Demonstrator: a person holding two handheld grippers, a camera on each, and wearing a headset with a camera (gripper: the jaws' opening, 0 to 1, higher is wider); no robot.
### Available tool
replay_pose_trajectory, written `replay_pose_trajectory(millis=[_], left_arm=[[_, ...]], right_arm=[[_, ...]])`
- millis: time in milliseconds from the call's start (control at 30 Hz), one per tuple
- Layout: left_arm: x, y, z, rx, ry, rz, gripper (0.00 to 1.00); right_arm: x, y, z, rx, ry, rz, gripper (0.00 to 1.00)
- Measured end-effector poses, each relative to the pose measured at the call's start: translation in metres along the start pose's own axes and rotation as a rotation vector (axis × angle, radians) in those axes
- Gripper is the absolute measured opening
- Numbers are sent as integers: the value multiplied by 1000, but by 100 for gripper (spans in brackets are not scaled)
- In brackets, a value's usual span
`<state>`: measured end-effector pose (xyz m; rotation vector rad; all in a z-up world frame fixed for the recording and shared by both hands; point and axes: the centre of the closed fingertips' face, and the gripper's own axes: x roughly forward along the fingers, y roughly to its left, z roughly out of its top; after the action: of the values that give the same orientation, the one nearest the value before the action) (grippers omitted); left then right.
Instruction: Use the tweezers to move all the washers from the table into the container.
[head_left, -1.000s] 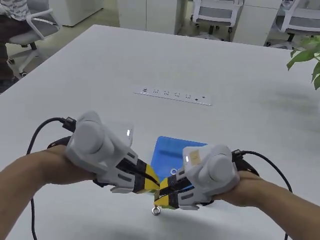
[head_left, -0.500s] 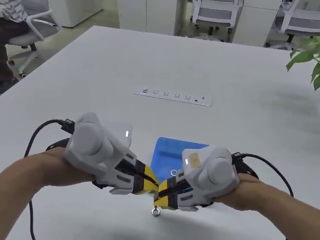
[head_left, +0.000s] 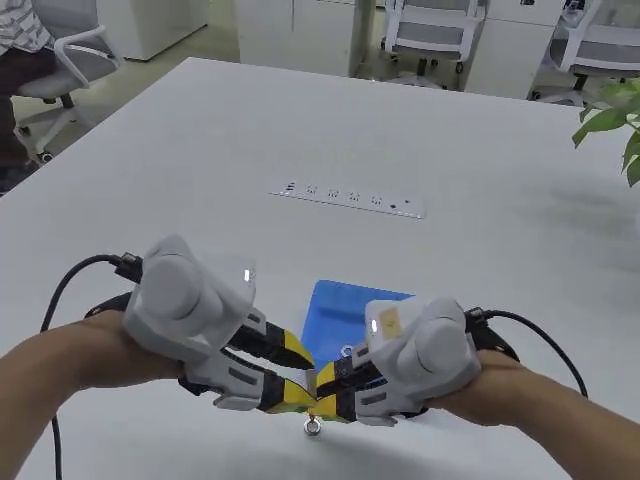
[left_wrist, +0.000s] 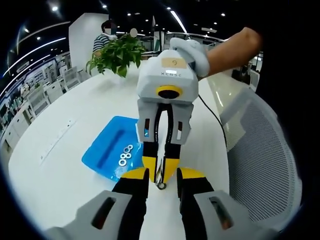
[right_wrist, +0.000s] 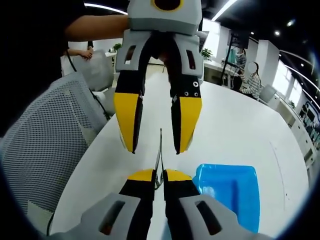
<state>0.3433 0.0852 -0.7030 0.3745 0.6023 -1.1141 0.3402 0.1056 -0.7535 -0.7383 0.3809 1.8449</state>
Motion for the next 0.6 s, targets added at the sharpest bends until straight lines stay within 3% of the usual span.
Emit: replay_pose_trajectory(millis=[100, 233, 333, 600], left_arm=[[-2, 2, -1, -18, -13, 14, 31], [-5, 5, -3, -47, -28, 44, 48], [-7, 5, -4, -71, -36, 57, 55], [-15, 7, 1, -121, -103, 98, 72]], right_arm=[[-3, -1, 4, -9, 1, -3, 7], [-9, -3, 9, -15, -4, -8, 7], [-14, -4, 13, -15, -6, -10, 7], [-25, -8, 21, -21, -5, -19, 7]])
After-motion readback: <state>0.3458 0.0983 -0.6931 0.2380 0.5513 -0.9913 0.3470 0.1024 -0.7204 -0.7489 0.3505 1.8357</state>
